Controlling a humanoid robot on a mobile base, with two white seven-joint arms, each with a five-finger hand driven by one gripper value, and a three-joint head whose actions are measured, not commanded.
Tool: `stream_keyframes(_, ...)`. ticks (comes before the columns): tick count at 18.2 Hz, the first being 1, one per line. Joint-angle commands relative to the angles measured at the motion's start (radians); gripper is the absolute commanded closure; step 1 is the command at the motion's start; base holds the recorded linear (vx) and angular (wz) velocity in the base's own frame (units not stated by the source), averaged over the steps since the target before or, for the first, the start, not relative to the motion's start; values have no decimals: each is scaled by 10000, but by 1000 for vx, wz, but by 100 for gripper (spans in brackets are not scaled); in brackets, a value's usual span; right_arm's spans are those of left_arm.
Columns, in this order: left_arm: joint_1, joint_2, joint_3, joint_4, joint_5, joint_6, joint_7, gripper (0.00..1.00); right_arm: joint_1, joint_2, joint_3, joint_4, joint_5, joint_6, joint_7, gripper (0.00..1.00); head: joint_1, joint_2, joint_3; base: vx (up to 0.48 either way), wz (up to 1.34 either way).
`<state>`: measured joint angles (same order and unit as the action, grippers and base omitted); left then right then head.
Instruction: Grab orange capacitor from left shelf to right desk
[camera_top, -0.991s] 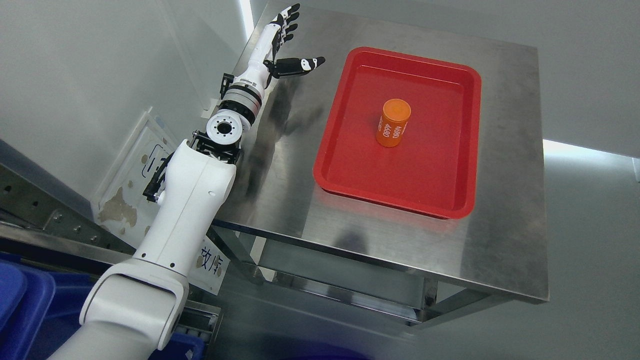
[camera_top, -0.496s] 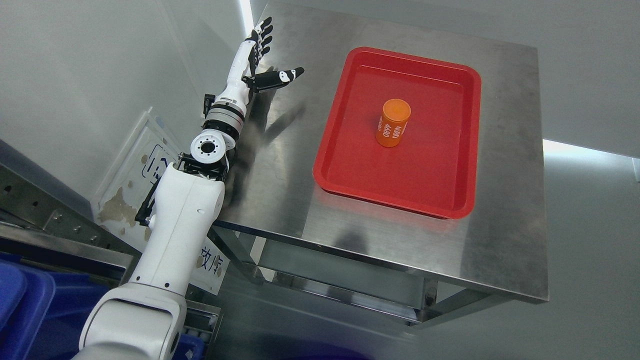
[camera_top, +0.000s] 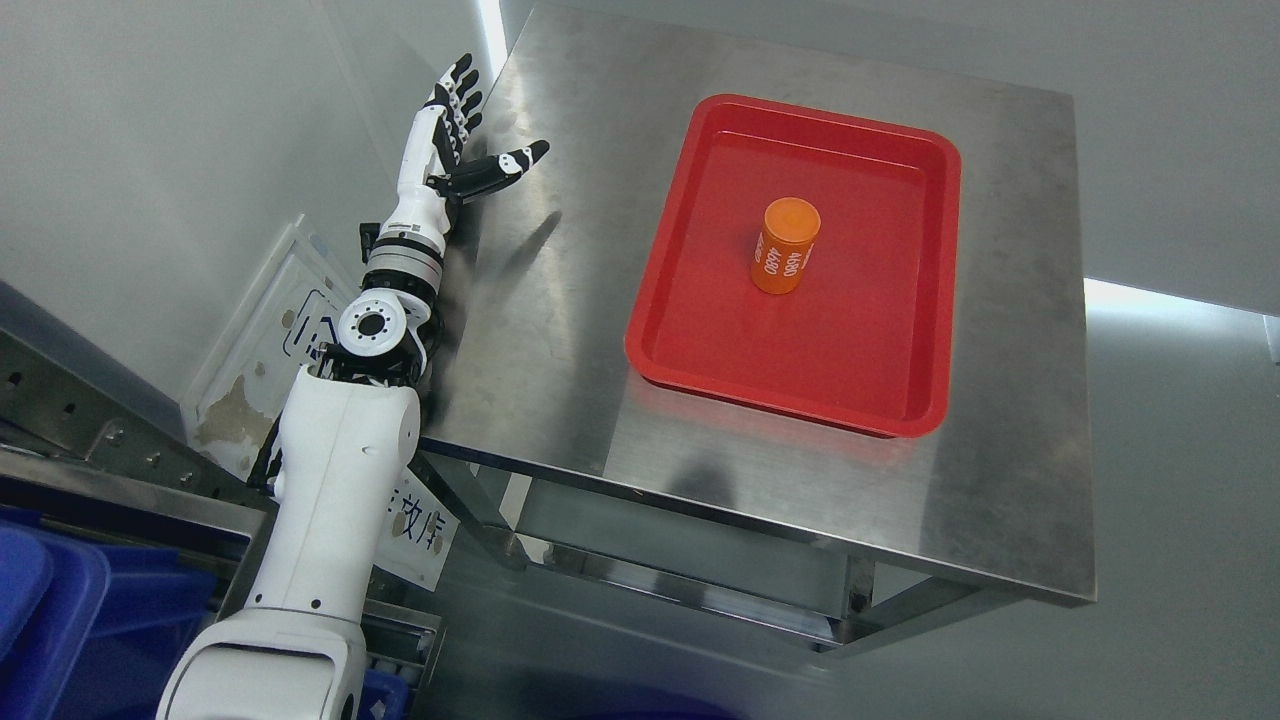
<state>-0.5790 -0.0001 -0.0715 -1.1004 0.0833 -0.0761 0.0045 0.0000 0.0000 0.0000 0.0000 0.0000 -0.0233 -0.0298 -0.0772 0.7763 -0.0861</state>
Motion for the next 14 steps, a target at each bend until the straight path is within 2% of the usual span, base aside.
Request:
stream_keyframes(1,605,176,1206,-1006,72,25,31,0,200,-174,-123,-174,31,2,7,0,0,0,0,0,0)
stream_keyframes(14,605,176,1314,-1268,72,25,16,0,200,-174,-123,-174,31,2,7,0,0,0,0,7,-37)
